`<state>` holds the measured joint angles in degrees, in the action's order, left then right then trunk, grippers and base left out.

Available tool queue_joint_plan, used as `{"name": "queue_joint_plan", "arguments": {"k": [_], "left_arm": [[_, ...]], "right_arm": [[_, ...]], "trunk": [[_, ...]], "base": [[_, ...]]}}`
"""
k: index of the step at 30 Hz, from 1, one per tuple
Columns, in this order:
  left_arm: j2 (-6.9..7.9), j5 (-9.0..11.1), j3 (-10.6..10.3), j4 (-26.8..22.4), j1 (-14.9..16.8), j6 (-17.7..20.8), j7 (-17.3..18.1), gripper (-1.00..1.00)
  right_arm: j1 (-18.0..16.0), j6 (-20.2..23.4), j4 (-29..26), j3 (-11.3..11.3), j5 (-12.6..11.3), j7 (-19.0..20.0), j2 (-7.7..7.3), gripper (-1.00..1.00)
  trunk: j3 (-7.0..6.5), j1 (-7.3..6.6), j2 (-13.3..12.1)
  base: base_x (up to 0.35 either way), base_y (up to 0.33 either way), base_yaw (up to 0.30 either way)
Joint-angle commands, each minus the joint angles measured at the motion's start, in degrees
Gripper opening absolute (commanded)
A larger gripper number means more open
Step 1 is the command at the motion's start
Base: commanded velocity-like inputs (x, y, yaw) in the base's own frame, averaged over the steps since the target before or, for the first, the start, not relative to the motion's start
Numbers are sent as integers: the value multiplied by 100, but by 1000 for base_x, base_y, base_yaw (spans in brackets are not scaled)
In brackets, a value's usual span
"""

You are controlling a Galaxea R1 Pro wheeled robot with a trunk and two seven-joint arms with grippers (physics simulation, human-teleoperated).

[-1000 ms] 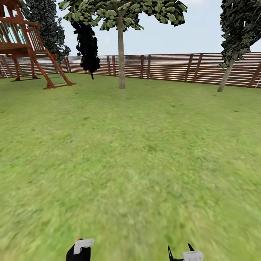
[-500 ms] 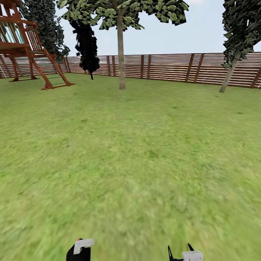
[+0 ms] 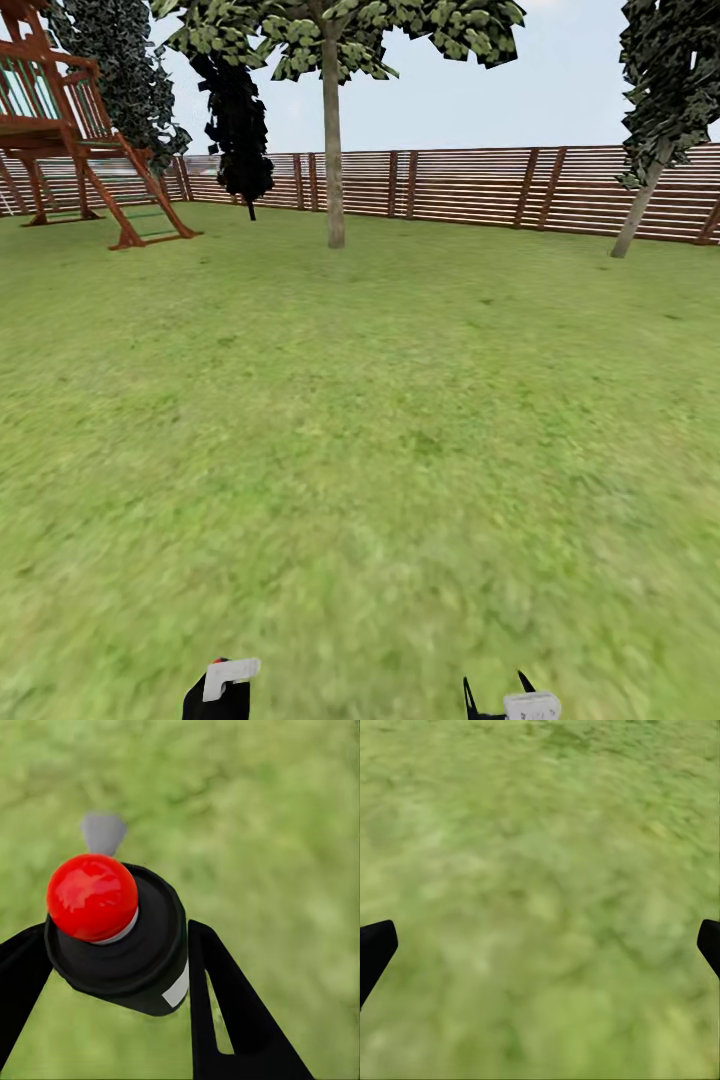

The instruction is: In the garden, pick up the pesticide atomizer on the floor and spray pesticide onto both trees until each tree trunk is fully covered.

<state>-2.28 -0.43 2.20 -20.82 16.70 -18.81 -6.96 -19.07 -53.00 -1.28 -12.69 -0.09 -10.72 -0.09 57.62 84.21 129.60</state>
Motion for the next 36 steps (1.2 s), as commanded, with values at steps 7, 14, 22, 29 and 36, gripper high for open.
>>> {"name": "queue_joint_plan", "arguments": {"k": [7,14,22,29,36], "left_arm": [[0,-1,0,-1,0,0,2,-100],[0,-1,-7,-1,0,0,2,-100],[0,-1,-9,-1,0,0,2,-100],[0,-1,-8,-1,0,0,2,-100],[0,-1,-8,-1,0,0,2,-100]], "right_arm": [[0,0,0,1,0,0,0,100],[0,0,2,0,0,0,0,100],[0,0,2,-1,0,0,0,100],[0,0,1,-1,0,0,0,100],[0,0,1,0,0,0,0,100]], "trunk": [[0,0,0],[0,0,0],[0,0,0],[0,0,0],[0,0,0]], "base": [[341,0,0],[341,0,0],[341,0,0],[341,0,0],[341,0,0]]}}
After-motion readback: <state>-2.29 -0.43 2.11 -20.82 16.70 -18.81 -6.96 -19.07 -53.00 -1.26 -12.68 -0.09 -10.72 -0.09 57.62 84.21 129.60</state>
